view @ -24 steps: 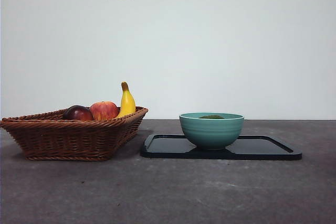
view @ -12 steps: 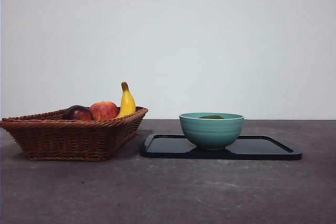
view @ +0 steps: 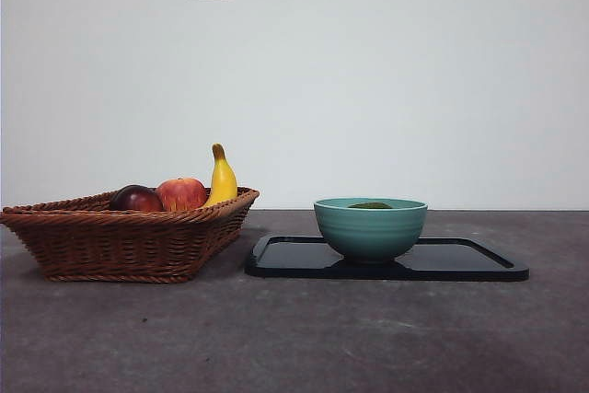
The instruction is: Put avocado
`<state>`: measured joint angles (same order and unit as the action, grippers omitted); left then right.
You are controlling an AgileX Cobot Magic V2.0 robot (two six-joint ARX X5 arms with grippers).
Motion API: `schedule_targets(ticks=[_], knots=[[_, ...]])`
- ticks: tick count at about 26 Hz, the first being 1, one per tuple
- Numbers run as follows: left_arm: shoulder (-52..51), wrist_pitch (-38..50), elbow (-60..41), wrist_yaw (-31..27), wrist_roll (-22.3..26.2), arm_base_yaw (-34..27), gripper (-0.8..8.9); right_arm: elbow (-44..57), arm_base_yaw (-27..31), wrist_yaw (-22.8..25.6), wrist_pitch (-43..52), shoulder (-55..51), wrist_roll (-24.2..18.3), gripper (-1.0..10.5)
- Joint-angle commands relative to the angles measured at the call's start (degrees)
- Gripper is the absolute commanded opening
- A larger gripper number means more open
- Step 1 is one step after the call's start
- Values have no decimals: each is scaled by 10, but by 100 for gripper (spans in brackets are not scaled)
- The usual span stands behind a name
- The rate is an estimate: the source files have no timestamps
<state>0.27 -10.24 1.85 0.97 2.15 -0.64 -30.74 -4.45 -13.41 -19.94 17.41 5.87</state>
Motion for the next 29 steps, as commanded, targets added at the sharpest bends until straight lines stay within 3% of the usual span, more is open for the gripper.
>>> schedule_targets(ticks=[1,7,12,29], knots=[[-1,8,-12,-1,-3,-1,7,90,36,0,85,-46,-10,8],[-1,8,-12,-1,-3,-1,6,227,45,6,171,-122,-9,8],[-1,9,-12,-1,-3,-1,7,282,45,19,178,-155,-2,8],[-1,9,-12,-1,-3,-1,7,301,45,62,99,-172,3,8]])
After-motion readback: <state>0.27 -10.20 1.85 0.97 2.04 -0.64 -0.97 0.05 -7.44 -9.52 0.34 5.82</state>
